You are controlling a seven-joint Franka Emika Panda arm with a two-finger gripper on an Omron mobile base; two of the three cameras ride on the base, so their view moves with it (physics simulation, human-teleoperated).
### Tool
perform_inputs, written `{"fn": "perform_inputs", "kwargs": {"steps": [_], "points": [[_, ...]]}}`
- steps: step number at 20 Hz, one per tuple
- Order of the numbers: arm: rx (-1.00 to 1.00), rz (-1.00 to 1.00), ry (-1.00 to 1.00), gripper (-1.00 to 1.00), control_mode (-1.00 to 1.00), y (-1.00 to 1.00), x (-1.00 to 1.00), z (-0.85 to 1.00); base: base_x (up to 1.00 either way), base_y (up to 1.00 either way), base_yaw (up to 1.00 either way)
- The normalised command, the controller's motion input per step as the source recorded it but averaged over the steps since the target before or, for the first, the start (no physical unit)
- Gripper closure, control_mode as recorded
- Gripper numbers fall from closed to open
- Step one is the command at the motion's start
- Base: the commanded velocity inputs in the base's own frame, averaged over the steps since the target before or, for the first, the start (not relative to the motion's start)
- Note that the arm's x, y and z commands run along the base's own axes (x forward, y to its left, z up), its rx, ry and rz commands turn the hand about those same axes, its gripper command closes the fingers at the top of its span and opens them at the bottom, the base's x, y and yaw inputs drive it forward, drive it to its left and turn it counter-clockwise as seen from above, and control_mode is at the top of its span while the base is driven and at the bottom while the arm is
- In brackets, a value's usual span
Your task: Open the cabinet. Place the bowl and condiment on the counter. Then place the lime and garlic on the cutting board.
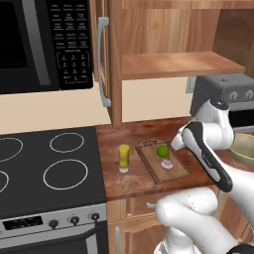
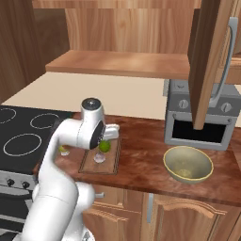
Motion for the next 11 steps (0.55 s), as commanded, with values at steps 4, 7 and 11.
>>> {"fn": "perform_inputs", "kwargs": {"steps": [4,7,11], "points": [[0.00,-0.09,-0.28,-1.00,-1.00,-0.07,0.00,0.73,0.00,0.00,0.00],[0.00,-0.11,-0.29,-1.00,-1.00,-0.09,-0.08,0.69,0.00,0.00,0.00],[0.00,-0.11,-0.19,-1.00,-1.00,-0.14,-0.28,0.49,0.00,0.00,0.00]]}}
